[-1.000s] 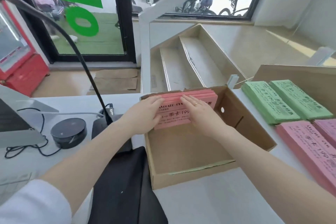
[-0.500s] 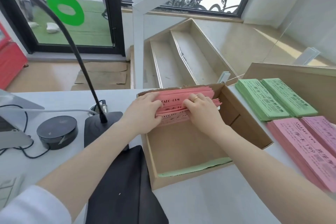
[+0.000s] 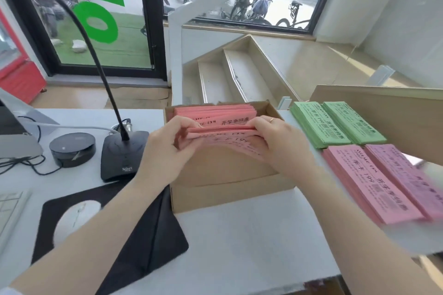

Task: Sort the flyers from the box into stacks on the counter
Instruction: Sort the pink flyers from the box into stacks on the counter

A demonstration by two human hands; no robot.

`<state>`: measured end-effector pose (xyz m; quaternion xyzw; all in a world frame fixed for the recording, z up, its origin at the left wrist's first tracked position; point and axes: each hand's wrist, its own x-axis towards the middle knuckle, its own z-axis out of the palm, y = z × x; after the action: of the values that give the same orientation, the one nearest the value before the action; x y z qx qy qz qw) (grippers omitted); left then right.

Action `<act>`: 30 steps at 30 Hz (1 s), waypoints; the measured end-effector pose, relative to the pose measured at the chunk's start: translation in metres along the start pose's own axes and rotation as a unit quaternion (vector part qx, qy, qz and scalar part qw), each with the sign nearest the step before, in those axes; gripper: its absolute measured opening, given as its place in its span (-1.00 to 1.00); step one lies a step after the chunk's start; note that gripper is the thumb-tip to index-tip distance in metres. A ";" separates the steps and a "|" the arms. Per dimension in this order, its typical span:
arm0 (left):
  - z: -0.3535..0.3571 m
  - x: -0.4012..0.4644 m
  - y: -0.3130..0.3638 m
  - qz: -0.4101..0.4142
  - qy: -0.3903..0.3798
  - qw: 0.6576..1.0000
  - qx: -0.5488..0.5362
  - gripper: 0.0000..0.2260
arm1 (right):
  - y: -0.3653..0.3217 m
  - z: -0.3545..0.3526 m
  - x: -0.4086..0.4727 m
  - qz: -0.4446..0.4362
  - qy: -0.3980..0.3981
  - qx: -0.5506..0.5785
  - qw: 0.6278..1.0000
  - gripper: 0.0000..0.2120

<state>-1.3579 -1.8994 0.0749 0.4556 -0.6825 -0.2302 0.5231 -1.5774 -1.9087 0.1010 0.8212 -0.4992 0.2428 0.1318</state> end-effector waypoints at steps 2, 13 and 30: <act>0.005 -0.022 0.027 -0.037 -0.016 0.995 -0.095 -0.73 | -0.004 -0.033 -0.020 -0.014 0.038 -0.004 0.999 -0.84; 0.055 -0.166 0.048 -0.206 -0.033 0.973 -0.098 -0.76 | -0.006 -0.052 -0.139 0.007 -0.291 0.032 0.956 -0.81; 0.062 -0.197 0.035 -0.249 -0.071 0.949 -0.180 -0.77 | 0.015 -0.020 -0.222 0.380 -0.081 0.567 0.727 -0.64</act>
<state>-1.4217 -1.7223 -0.0184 0.4912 -0.5302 -0.5041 0.4727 -1.6810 -1.7386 0.0000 0.5012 -0.5479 0.4430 -0.5023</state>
